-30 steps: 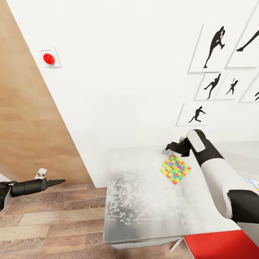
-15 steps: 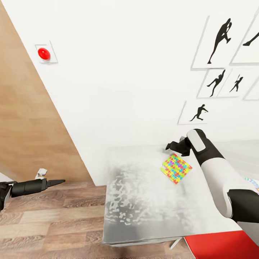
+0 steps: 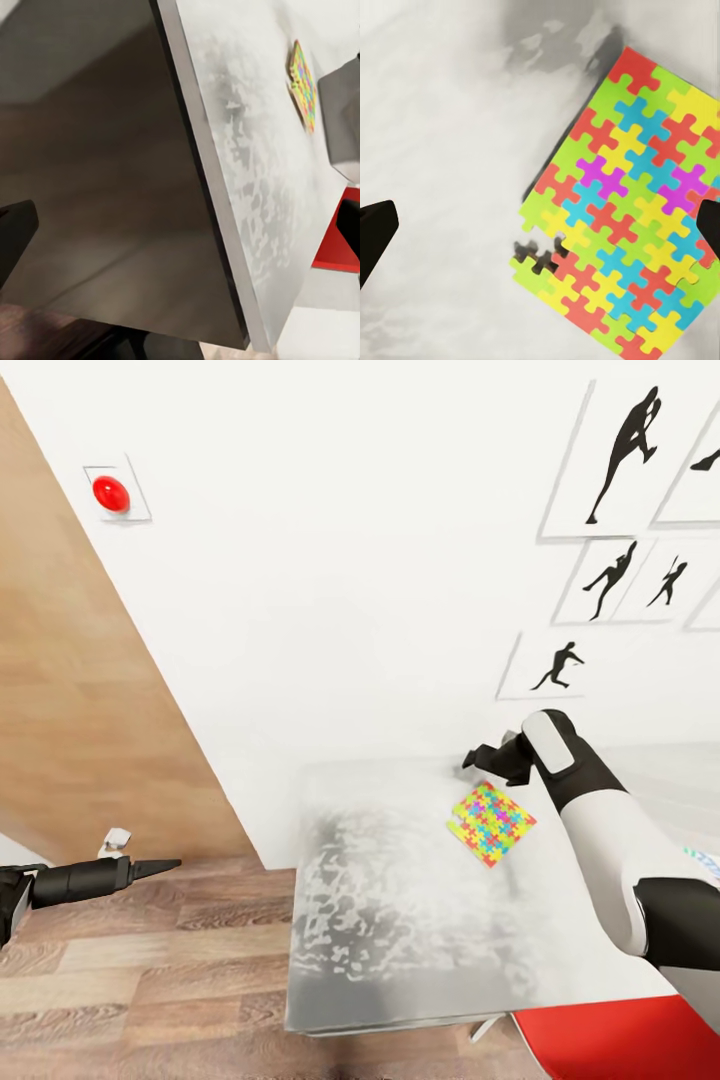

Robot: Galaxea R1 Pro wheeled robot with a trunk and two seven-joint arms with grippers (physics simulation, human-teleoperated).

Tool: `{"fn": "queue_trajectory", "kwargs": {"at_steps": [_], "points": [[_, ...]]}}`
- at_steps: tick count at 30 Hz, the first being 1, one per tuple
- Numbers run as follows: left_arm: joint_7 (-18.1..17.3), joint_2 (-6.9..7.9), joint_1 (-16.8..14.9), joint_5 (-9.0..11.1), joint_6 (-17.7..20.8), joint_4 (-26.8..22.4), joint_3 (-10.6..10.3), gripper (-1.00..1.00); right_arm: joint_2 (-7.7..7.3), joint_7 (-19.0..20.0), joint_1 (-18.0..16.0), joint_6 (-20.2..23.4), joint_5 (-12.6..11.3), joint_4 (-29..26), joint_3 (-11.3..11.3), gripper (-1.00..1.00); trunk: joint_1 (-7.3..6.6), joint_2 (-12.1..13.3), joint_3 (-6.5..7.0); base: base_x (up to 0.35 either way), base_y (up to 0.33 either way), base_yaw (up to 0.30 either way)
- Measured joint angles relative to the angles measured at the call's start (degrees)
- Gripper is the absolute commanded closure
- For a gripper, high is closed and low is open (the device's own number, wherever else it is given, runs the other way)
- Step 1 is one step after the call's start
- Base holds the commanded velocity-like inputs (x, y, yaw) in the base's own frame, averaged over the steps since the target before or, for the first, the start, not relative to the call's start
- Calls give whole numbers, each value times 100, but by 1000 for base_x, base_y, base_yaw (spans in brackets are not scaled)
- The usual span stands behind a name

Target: Put all the toys in the child's room - the three board games (two on the bed and one on the table), the two jigsaw puzzles on the table, and the tennis ball on the table - inside the toy box on the table in the child's room.

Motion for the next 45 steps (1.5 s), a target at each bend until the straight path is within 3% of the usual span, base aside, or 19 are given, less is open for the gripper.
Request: {"fn": "queue_trajectory", "kwargs": {"at_steps": [13,27,45], "points": [[0,0,0,0,0,0,0,-100,-121,2,-179,-1,470,2,-15,-100,0,0,-123,0,0,0],[0,0,0,0,0,0,0,-100,-275,3,-232,-1,526,2,-19,-100,0,0,-255,0,0,0],[0,0,0,0,0,0,0,-100,-279,3,-234,-1,526,10,-19,-100,0,-1,-424,62,0,0]]}}
